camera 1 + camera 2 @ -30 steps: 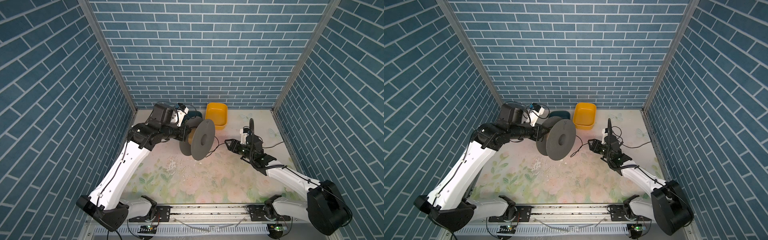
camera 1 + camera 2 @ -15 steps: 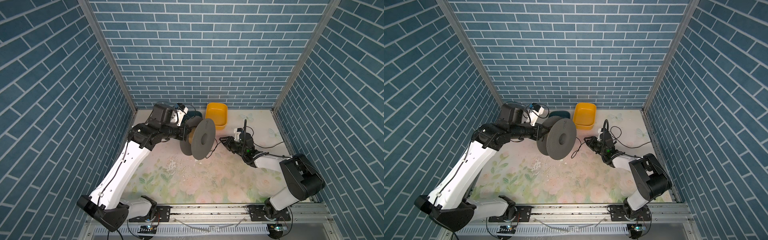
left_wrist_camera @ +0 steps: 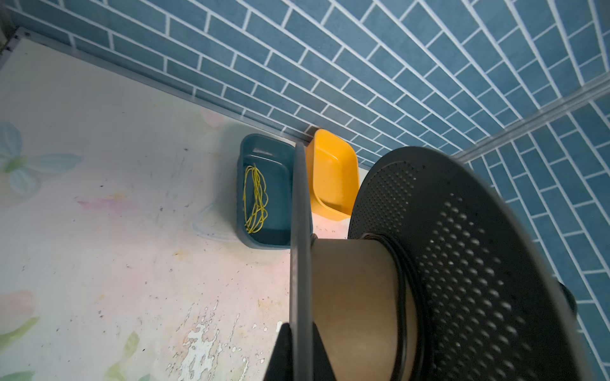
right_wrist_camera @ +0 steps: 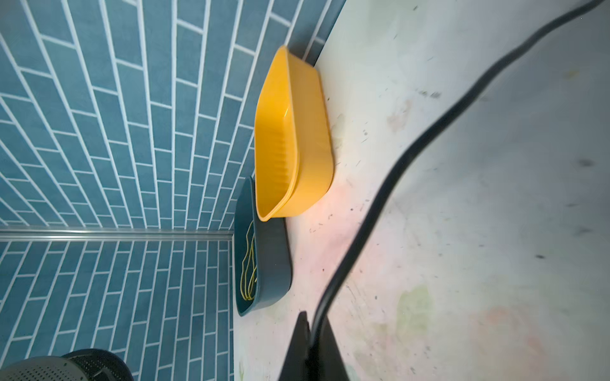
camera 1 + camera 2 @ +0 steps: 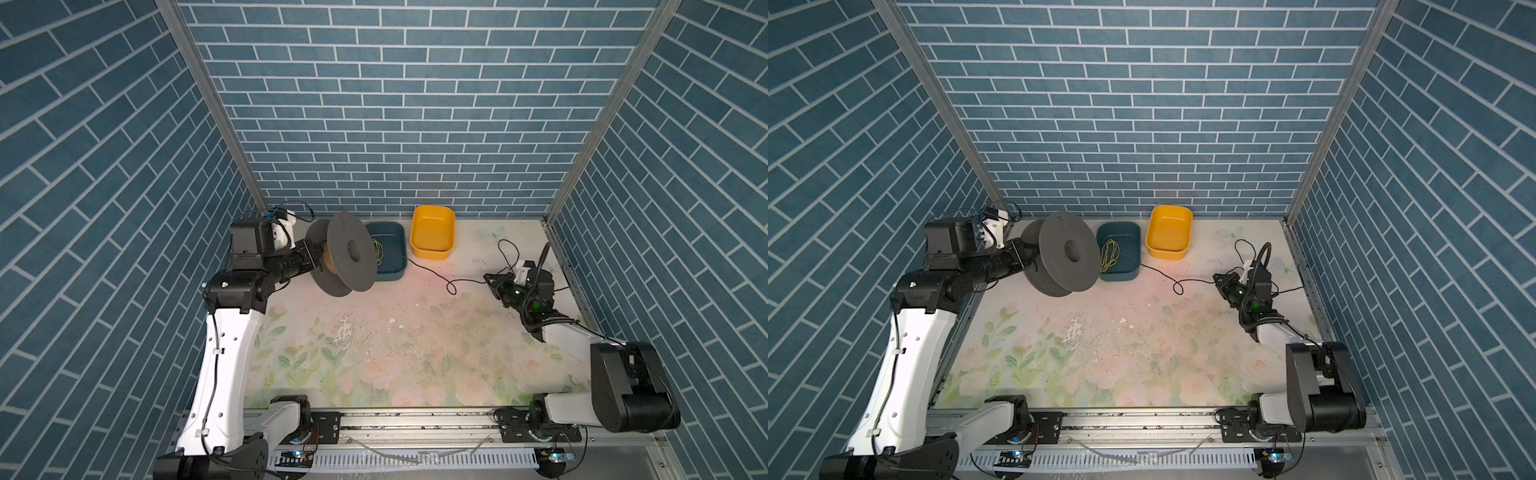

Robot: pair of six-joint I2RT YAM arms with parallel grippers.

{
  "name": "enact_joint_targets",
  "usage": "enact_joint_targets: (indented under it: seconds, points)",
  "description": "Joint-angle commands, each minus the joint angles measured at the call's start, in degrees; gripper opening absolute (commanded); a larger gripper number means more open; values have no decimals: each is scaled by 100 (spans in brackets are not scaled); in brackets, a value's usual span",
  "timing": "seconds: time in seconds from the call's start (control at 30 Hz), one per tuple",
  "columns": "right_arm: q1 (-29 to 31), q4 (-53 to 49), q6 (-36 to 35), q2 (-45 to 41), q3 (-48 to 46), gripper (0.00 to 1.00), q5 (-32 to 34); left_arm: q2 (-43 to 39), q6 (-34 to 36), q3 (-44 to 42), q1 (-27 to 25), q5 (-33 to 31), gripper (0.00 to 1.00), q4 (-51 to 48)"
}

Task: Wrap the cables
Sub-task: 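Release the cable and draw the right gripper back while the left tilts the spool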

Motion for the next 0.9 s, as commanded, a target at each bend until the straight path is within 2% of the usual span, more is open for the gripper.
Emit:
enact_joint_targets:
  seconds: [0.0, 0.13, 0.23, 0.37, 0.53, 0.7, 0.87]
  points:
    - [-497, -881, -530, -525, -245, 0, -64, -115, -119, 31, 194, -20, 0, 333]
    - [-881, -1825, -1019, -1096, -265, 0, 78, -53, -189, -48, 214, 174, 0, 359]
    - [-976, -2149, -1257, -1208, -247, 0, 85, -75, -313, -192, 213, 281, 0, 497]
    - [-1332, -2763, -1551, -1415, -201, 0, 400, -169, -182, -185, 215, -107, 0, 384]
    - [-1968, -2985, -1650, -1799, -298, 0, 360, -80, -169, -84, 276, -59, 0, 341]
    - [-2056, -2707, -1592, -1565, -334, 1, -57, -40, -441, -262, 268, 274, 0, 657]
    - [-2054, -2352, -1569, -1284, -410, 21, -419, -41, -570, -547, 252, 637, 0, 918]
